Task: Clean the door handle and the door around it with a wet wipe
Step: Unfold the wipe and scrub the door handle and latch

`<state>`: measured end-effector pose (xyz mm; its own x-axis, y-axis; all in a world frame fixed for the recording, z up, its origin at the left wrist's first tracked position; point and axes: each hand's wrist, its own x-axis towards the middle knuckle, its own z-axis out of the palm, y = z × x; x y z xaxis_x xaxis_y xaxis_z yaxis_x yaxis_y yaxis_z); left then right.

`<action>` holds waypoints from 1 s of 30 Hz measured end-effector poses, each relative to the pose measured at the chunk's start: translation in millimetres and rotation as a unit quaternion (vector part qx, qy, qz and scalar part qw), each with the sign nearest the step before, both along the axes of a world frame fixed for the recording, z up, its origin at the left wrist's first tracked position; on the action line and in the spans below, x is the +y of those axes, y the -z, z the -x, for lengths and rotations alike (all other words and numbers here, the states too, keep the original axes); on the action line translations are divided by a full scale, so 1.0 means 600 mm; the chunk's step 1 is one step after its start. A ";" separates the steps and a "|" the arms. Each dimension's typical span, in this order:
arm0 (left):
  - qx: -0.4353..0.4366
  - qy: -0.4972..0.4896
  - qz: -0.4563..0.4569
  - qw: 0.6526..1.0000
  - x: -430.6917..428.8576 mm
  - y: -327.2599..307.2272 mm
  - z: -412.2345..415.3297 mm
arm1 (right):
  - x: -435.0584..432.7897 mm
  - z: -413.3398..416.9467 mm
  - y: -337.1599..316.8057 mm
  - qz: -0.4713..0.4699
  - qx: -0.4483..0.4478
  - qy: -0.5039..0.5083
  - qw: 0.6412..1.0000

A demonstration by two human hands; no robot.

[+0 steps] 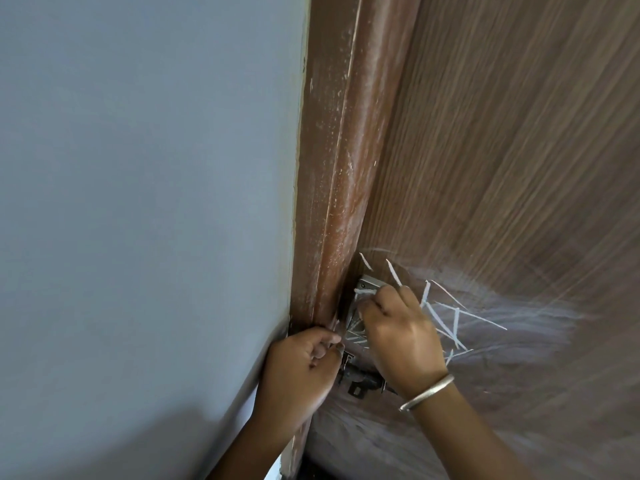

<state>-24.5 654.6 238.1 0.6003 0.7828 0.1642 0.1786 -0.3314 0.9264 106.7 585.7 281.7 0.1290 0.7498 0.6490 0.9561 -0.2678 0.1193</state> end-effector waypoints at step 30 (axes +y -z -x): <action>-0.006 0.005 0.050 0.999 0.000 0.001 0.000 | 0.003 0.028 -0.025 0.148 0.071 0.102 0.981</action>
